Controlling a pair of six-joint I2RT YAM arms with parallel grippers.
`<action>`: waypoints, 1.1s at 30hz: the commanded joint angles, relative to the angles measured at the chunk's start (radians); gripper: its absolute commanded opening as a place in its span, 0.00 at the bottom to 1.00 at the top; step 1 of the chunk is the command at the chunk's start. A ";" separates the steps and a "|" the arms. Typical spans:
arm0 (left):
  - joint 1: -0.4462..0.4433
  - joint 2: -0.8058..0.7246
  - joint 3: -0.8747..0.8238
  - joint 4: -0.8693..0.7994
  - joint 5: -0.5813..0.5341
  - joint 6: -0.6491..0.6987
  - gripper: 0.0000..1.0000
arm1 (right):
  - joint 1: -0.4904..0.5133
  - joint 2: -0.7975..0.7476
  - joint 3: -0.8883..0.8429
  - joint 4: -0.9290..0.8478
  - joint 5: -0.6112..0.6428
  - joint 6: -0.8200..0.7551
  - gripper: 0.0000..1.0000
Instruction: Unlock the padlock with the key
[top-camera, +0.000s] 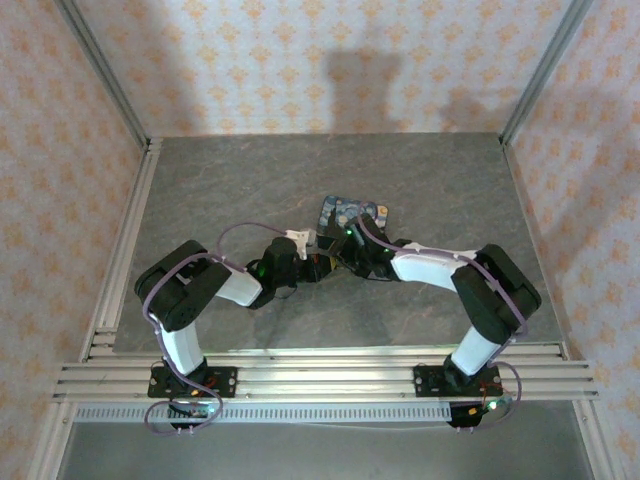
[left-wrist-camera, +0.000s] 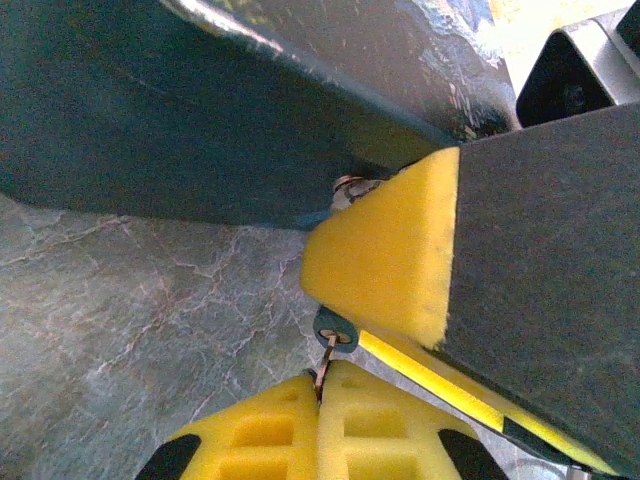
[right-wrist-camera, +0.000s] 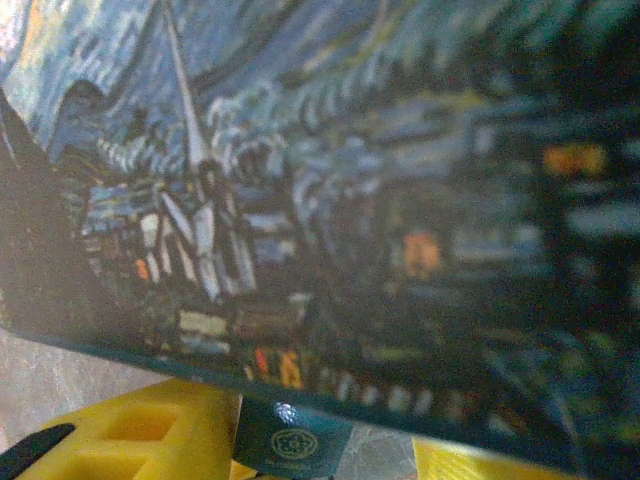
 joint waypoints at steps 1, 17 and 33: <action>-0.012 -0.047 0.019 -0.026 0.010 0.052 0.00 | 0.007 0.011 0.038 -0.017 0.024 -0.013 0.38; -0.012 -0.103 0.023 -0.115 -0.005 0.101 0.12 | 0.008 -0.001 0.074 -0.094 0.063 -0.058 0.00; 0.033 -0.188 -0.019 -0.168 0.057 0.104 0.44 | 0.008 -0.004 0.105 -0.129 0.038 -0.042 0.00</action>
